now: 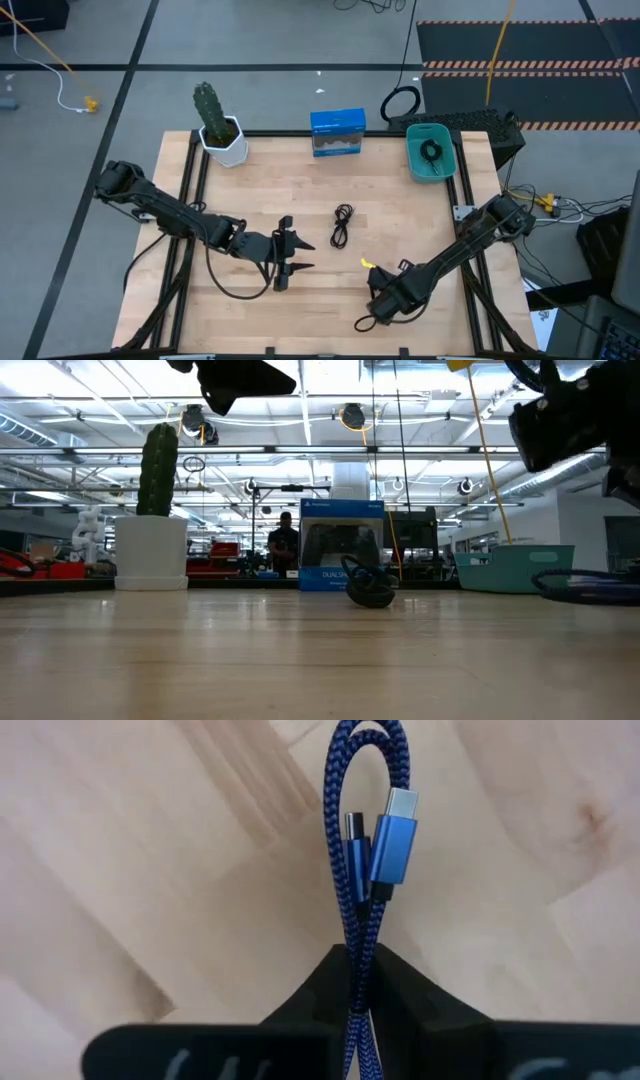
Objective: Pick and place USB-C Cables
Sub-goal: Put the black blue USB cable into the blue bin
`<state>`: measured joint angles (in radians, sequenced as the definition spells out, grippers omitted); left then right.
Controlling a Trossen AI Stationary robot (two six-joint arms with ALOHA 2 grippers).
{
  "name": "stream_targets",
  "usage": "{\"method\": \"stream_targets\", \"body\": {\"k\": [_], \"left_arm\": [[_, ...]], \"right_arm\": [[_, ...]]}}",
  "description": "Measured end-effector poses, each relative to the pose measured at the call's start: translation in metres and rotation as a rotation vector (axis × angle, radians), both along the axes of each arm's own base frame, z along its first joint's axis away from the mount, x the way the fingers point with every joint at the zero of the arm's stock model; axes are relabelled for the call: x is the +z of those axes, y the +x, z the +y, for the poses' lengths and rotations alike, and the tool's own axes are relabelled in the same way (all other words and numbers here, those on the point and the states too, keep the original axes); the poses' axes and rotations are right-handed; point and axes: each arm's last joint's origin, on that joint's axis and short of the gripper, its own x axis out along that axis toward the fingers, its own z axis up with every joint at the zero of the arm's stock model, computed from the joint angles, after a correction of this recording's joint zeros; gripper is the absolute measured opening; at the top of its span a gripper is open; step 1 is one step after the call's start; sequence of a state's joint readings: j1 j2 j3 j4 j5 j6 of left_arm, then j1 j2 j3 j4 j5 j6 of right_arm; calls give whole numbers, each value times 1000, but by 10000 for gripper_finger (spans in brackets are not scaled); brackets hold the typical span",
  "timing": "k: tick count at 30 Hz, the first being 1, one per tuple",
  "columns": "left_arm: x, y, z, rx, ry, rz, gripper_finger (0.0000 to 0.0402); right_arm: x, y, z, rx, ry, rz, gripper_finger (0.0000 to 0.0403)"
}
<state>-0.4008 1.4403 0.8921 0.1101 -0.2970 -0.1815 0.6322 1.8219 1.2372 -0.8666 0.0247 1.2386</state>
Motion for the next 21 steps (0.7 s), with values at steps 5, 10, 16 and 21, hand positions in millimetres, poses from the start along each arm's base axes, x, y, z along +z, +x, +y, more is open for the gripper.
{"method": "stream_targets", "body": {"k": [5, 10, 16, 21], "left_arm": [[0, 0, 0, -1, 3, 0, 204], [0, 0, 1, -9, 26, -2, 204], [0, 3, 7, 4, 46, -2, 204], [0, 6, 16, 31, 51, -2, 204]], "right_arm": [[13, 3, -10, 27, 38, -15, 14], [32, 3, -24, 47, 61, -57, 14], [57, -1, -45, 62, 69, -91, 13], [78, -9, -64, 21, 78, -117, 13]]}}
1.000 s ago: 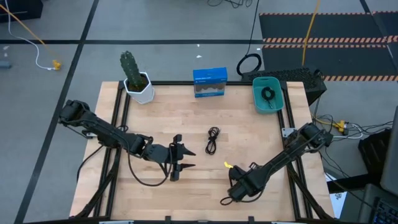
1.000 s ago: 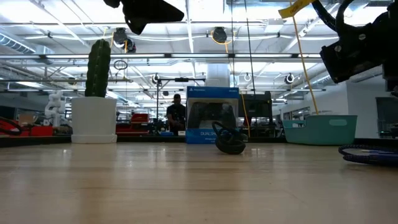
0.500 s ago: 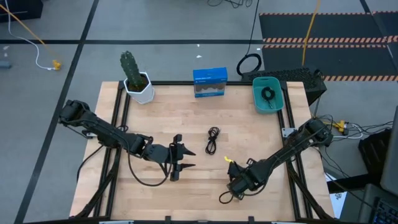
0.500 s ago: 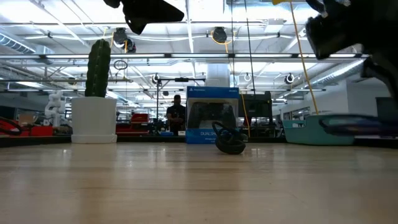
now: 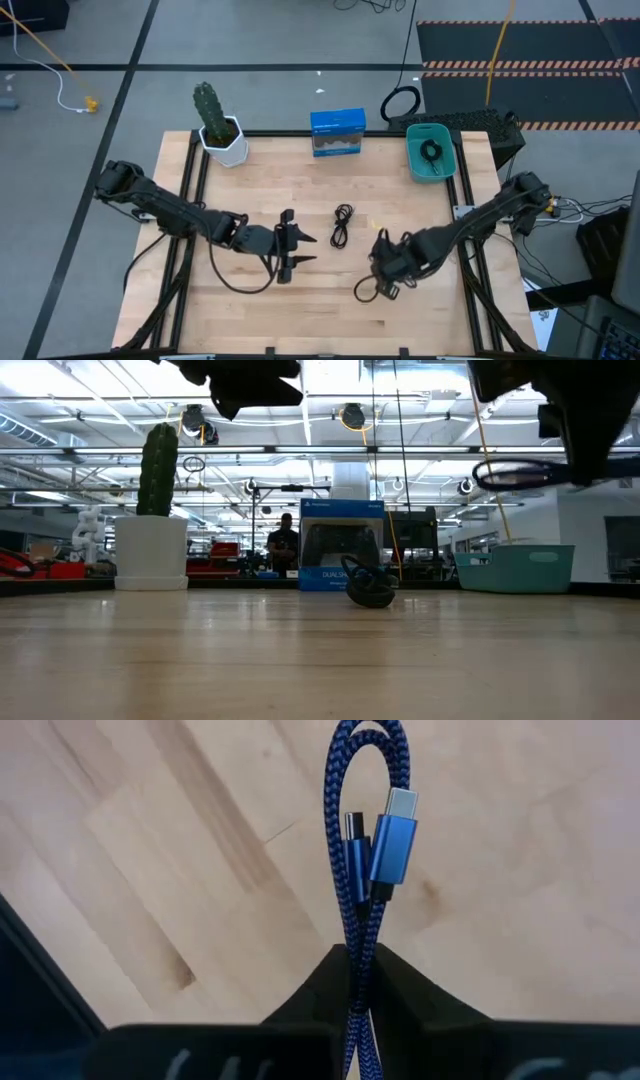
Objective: Pick and place USB-C Cables
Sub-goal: Put the black blue USB cable into the blue bin
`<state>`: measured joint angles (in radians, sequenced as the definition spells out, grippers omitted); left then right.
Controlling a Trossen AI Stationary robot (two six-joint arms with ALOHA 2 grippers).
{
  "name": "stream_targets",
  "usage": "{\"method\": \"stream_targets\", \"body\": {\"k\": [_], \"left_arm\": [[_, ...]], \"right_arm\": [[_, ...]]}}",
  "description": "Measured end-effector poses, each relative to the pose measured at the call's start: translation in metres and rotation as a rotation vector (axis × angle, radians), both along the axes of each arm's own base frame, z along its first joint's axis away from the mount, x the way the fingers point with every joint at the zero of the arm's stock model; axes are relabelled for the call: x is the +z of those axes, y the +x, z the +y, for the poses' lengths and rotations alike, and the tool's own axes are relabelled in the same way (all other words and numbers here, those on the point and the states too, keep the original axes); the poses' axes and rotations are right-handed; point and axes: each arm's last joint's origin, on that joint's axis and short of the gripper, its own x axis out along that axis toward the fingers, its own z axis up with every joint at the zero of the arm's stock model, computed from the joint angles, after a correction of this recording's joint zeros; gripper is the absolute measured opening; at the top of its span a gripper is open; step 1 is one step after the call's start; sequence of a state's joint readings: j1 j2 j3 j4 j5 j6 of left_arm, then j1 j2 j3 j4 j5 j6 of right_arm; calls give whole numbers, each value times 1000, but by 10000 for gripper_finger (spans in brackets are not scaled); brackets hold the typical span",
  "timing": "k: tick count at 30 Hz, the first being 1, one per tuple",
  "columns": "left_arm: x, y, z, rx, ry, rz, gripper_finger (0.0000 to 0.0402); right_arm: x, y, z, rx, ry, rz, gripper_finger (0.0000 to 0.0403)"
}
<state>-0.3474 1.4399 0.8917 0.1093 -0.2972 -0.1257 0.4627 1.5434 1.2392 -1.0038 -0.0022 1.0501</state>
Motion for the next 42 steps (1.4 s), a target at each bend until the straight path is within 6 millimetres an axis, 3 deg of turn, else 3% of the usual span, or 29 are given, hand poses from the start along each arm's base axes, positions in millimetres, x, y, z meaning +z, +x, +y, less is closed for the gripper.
{"method": "stream_targets", "body": {"k": [13, 32, 36, 42], "left_arm": [[0, 6, 19, 23, 67, 3, 204], [0, 8, 28, 30, 74, 6, 205], [0, 8, 29, 31, 75, 5, 205], [0, 9, 31, 38, 82, 6, 205]], "right_arm": [[40, -25, -46, -110, 14, -38, 13], [49, -19, -111, -184, 110, -38, 13], [69, -18, -129, -189, 135, -91, 13], [126, -27, -147, -224, 121, -154, 13]]}}
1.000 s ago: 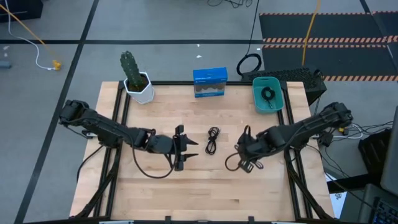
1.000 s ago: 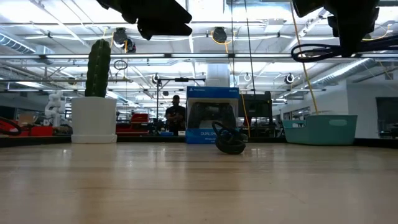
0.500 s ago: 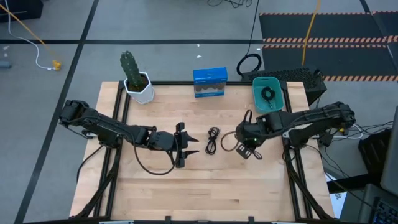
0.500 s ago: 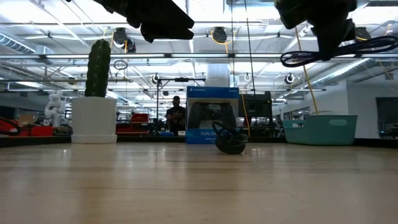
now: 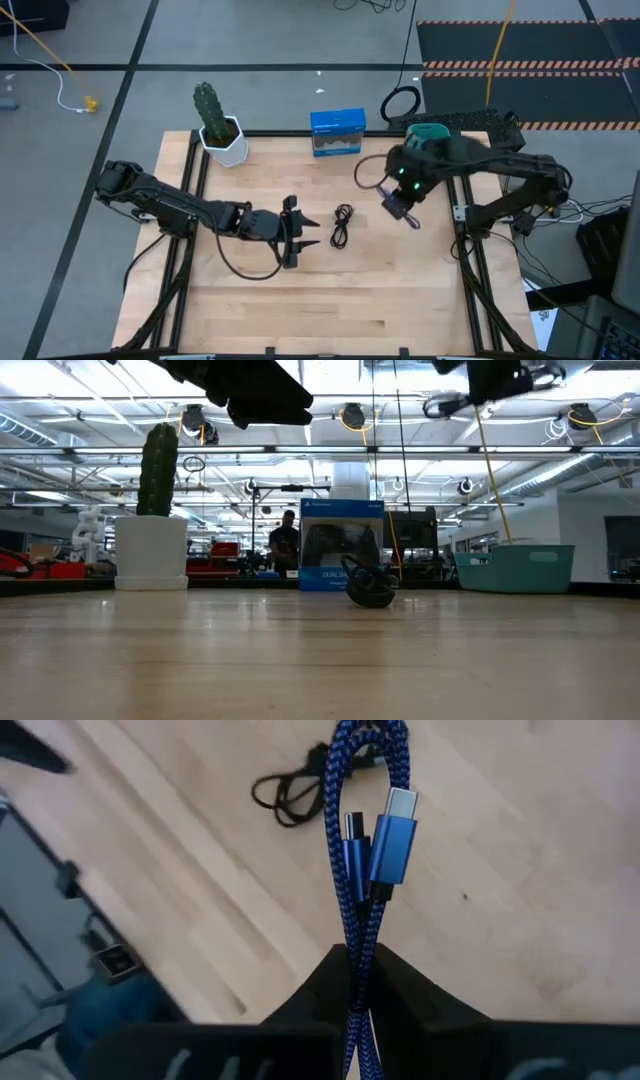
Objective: Pick and place USB-C Cables
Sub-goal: Put the black blue USB cable into the blue bin
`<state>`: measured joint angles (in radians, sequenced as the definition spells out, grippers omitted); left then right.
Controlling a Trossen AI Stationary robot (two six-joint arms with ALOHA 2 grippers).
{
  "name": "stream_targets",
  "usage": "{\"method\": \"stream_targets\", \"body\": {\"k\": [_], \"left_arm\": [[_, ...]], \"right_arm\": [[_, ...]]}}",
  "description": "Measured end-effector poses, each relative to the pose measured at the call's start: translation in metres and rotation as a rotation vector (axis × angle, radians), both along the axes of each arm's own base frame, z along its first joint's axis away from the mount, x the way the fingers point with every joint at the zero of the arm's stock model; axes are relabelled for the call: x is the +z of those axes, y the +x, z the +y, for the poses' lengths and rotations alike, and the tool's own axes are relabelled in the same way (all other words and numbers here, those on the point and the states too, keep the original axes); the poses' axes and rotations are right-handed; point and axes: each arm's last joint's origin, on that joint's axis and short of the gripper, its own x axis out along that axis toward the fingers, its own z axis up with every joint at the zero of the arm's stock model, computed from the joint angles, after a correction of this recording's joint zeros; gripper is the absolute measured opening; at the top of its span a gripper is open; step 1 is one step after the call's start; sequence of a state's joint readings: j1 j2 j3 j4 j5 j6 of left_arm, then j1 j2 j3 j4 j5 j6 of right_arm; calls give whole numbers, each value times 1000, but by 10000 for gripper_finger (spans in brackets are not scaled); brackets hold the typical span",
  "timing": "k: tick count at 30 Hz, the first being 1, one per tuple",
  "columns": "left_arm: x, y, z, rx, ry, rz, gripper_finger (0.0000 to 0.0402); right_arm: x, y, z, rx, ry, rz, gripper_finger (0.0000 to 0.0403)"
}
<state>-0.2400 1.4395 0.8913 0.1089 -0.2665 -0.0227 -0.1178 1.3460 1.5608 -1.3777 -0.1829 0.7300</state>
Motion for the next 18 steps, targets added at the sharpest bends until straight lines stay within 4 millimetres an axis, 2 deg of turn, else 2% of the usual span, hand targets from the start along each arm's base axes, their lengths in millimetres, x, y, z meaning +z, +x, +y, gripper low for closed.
{"method": "stream_targets", "body": {"k": [4, 9, 13, 18], "left_arm": [[0, 0, 2, 7, -1, 0, 205], [0, 0, 2, 7, -2, 0, 205], [0, 0, 2, 8, -5, 0, 205], [0, 0, 2, 11, -11, 0, 205]], "right_arm": [[33, -9, -8, -35, -33, 3, 13], [58, -13, -16, -64, -41, -51, 13], [64, -10, -18, -62, -51, -73, 13], [55, -4, -20, -41, -79, -30, 13]]}}
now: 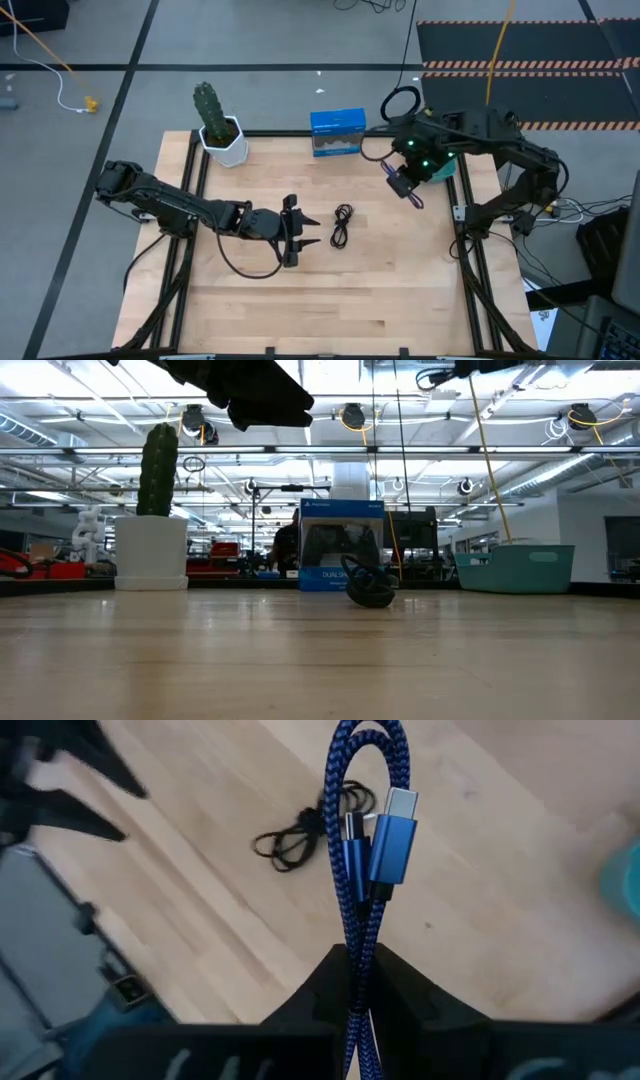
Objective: Pick and place USB-C Cables
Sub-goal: Put the black blue USB cable into the blue bin
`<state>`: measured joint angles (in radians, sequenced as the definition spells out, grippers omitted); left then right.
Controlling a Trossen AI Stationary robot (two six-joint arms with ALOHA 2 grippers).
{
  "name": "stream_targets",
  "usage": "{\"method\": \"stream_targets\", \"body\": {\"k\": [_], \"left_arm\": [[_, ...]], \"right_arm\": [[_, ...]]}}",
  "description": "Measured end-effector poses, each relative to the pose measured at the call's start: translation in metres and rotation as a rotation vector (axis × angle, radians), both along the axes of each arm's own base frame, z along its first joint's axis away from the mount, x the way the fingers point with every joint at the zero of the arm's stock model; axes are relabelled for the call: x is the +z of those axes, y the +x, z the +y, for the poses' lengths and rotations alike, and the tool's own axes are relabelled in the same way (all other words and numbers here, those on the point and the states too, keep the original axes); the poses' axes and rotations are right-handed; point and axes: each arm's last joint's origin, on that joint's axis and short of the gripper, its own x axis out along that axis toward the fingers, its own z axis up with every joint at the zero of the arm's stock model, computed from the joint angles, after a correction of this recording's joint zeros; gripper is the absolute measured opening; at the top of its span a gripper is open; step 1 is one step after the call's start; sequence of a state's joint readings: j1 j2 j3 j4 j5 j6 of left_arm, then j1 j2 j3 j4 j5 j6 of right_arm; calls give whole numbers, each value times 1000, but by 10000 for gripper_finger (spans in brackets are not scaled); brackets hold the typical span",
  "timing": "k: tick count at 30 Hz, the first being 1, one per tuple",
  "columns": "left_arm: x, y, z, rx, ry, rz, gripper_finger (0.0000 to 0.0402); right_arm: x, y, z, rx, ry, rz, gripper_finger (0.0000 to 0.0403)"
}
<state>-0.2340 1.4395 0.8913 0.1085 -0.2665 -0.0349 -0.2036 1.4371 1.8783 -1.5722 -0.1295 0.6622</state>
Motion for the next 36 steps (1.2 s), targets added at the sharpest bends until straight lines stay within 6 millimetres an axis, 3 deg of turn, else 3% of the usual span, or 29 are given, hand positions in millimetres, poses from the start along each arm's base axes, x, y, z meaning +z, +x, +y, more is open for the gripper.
{"method": "stream_targets", "body": {"k": [12, 36], "left_arm": [[2, 1, 2, -20, 57, -16, 205], [1, 3, 10, 8, 52, -13, 205]], "right_arm": [[-28, 14, -23, 13, -33, 118, 13], [-62, -36, -117, -122, -185, 351, 13]]}}
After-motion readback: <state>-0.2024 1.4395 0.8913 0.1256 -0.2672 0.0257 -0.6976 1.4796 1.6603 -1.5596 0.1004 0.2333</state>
